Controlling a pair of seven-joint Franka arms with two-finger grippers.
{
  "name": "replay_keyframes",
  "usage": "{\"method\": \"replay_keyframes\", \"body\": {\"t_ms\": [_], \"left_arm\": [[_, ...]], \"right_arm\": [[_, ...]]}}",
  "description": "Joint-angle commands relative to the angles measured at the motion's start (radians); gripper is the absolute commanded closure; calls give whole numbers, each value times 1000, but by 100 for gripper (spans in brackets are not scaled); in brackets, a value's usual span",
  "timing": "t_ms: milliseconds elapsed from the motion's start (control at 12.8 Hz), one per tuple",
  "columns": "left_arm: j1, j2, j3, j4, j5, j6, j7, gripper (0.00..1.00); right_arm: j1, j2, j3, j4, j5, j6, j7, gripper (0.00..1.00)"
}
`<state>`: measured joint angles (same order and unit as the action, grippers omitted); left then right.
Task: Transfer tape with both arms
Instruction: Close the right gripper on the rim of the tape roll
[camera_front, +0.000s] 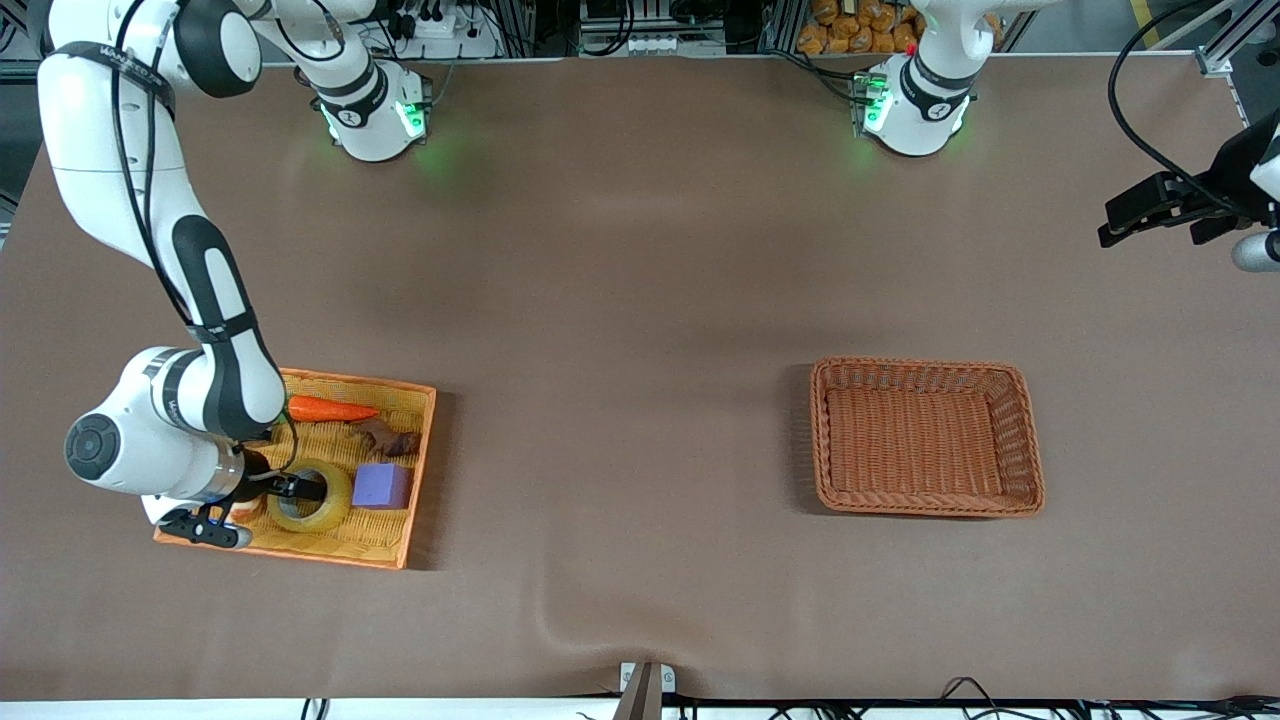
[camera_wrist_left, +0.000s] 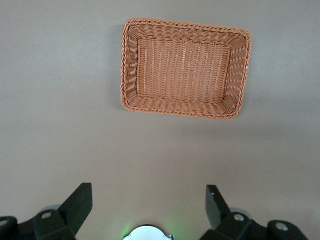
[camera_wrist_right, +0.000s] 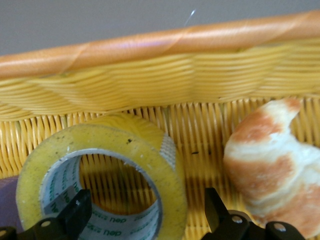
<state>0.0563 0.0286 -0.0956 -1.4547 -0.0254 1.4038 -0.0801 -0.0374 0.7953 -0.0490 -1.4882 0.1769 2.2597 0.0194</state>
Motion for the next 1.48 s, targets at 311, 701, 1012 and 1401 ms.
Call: {"method": "replay_keyframes", "body": {"t_ms": [311, 701, 1012, 1401], "left_arm": [[7, 2, 1, 10, -22, 3, 11, 0], [5, 4, 1, 10, -22, 4, 10, 0], [5, 20, 1, 10, -22, 17, 10, 0], [2, 23, 1, 16, -22, 20, 5, 0]], "right_arm": [[-19, -14, 3, 19, 15, -64, -53, 100], [-55, -66, 1, 22, 16, -158, -137, 100], [-55, -183, -2, 23, 9, -320, -154, 100], [10, -275, 8, 25, 18, -466, -41, 100]]}}
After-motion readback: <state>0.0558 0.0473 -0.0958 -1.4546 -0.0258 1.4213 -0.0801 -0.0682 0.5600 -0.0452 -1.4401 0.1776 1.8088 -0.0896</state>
